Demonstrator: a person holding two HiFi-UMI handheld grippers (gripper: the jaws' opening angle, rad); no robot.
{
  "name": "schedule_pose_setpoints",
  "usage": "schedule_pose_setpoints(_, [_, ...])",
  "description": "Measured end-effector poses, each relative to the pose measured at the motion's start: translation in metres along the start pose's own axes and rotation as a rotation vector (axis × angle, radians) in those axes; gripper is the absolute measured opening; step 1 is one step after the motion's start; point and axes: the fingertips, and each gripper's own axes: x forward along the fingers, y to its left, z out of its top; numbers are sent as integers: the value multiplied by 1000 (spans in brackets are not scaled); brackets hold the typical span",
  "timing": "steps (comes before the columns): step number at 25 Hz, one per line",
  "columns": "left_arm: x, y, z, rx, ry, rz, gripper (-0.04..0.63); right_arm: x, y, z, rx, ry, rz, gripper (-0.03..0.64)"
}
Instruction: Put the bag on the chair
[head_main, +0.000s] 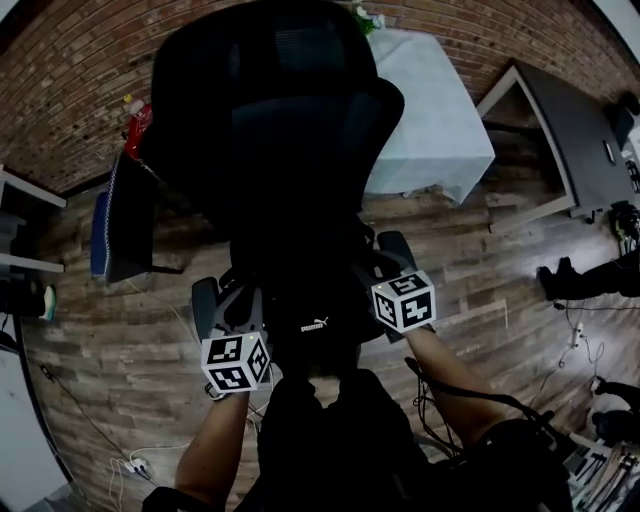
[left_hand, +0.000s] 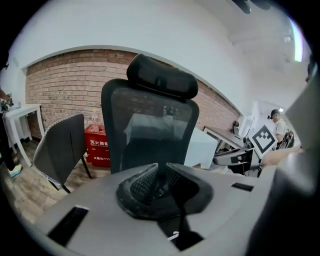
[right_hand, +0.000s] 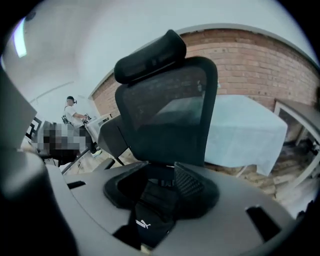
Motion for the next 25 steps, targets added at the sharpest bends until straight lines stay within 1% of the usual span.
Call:
schedule_pose_setpoints(3, [-11,-9,32,17,-60,-23,47,-22,8,29,-40,-78,0,118])
schedule_pose_setpoints(6, [-28,-11,55,1,-110,-38,28,-45,19,49,-30,-128,18,79])
schedule_pose_setpoints(10, [-50,-12,85,26,-173,-41,14,-73,36,74,-17,-190,54,44])
schedule_pose_setpoints(13, [-60,-18,101,12,-199,-77,13,-92,48,93,-32,-238,72,29])
schedule_pose_setpoints(19, [-83,-30,123,22,-251,-116,12,-131,64,131,-73,-344,77,20])
schedule_pose_setpoints(23, [-99,-36,139,52,-288,-110,12,-157,75,150,-97,-405,77,18])
schedule_pose_setpoints(25, [-112,-40,154,85,-345,-84,12,-168,78,159,-104,-425,73,18])
